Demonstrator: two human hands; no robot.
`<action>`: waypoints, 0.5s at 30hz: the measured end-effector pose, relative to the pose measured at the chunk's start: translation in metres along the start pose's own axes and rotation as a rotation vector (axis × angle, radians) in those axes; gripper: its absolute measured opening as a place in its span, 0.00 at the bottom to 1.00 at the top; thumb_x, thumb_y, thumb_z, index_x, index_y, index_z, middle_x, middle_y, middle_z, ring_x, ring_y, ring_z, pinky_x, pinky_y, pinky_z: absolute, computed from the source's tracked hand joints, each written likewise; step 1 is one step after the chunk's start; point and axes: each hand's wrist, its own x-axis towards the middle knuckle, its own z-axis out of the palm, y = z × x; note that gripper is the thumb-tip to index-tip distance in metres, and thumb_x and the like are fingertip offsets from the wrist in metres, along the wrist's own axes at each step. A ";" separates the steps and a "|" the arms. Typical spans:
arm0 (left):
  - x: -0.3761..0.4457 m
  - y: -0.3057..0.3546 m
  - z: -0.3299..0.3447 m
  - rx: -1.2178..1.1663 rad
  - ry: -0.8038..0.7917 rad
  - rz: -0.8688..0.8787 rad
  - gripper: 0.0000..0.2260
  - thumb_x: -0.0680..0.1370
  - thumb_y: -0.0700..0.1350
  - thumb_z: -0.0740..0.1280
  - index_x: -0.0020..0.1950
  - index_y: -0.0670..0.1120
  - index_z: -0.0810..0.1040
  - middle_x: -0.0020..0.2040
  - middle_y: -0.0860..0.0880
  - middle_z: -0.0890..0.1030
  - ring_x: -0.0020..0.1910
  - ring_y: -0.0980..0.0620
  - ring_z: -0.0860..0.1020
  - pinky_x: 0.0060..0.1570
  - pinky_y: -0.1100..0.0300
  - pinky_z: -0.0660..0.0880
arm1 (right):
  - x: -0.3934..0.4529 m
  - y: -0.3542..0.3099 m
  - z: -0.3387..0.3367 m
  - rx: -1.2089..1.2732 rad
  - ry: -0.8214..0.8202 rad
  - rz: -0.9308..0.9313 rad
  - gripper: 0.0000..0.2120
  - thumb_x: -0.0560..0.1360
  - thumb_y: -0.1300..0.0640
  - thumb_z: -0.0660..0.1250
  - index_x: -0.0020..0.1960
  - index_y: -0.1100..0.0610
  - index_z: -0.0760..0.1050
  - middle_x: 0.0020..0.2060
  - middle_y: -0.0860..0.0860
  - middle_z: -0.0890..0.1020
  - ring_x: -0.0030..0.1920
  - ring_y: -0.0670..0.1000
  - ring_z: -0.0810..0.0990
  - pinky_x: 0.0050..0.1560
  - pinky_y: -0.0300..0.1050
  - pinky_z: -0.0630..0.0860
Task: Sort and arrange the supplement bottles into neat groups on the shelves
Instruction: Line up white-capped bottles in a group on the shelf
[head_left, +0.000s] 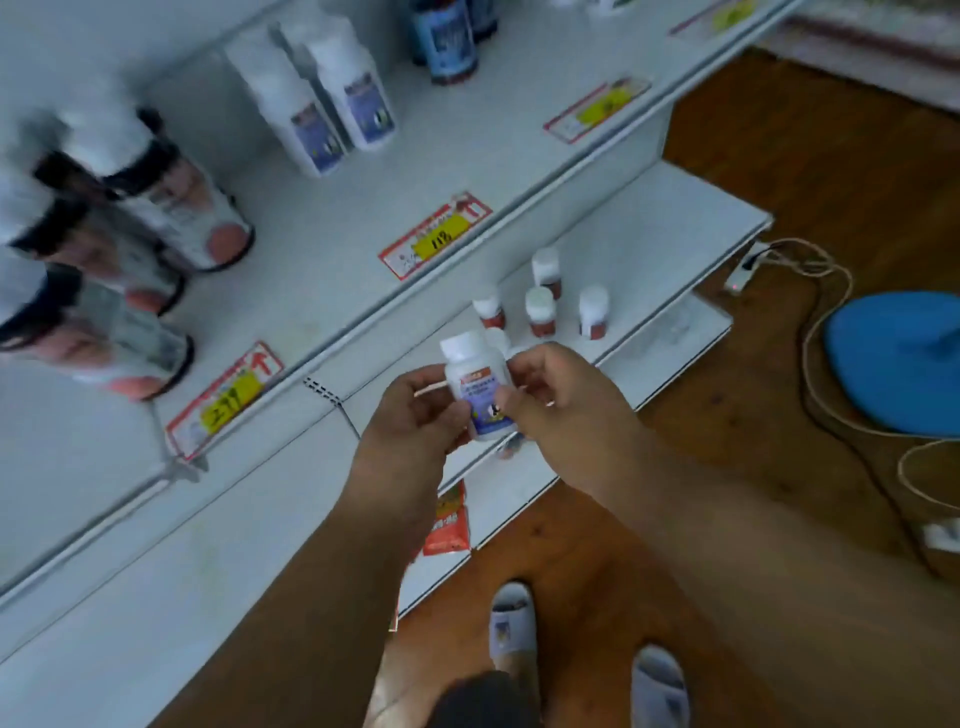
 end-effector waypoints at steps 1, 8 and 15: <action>-0.014 0.017 0.006 -0.037 0.001 0.015 0.11 0.79 0.33 0.65 0.57 0.47 0.76 0.50 0.45 0.85 0.48 0.47 0.84 0.46 0.57 0.78 | -0.012 -0.017 -0.014 0.002 0.004 -0.020 0.10 0.77 0.48 0.68 0.56 0.48 0.74 0.51 0.43 0.82 0.51 0.43 0.81 0.56 0.47 0.79; -0.053 0.104 0.020 -0.065 -0.071 0.131 0.10 0.81 0.36 0.65 0.59 0.47 0.76 0.50 0.49 0.86 0.49 0.48 0.84 0.49 0.57 0.79 | -0.043 -0.103 -0.070 0.045 0.028 -0.114 0.15 0.76 0.54 0.70 0.61 0.48 0.70 0.52 0.48 0.82 0.47 0.42 0.82 0.39 0.33 0.78; -0.003 0.162 -0.016 0.029 -0.049 0.240 0.12 0.79 0.35 0.67 0.59 0.48 0.78 0.52 0.49 0.85 0.52 0.48 0.83 0.54 0.50 0.79 | 0.010 -0.172 -0.069 -0.098 -0.041 -0.196 0.28 0.78 0.53 0.68 0.70 0.33 0.60 0.53 0.45 0.80 0.47 0.45 0.83 0.38 0.31 0.76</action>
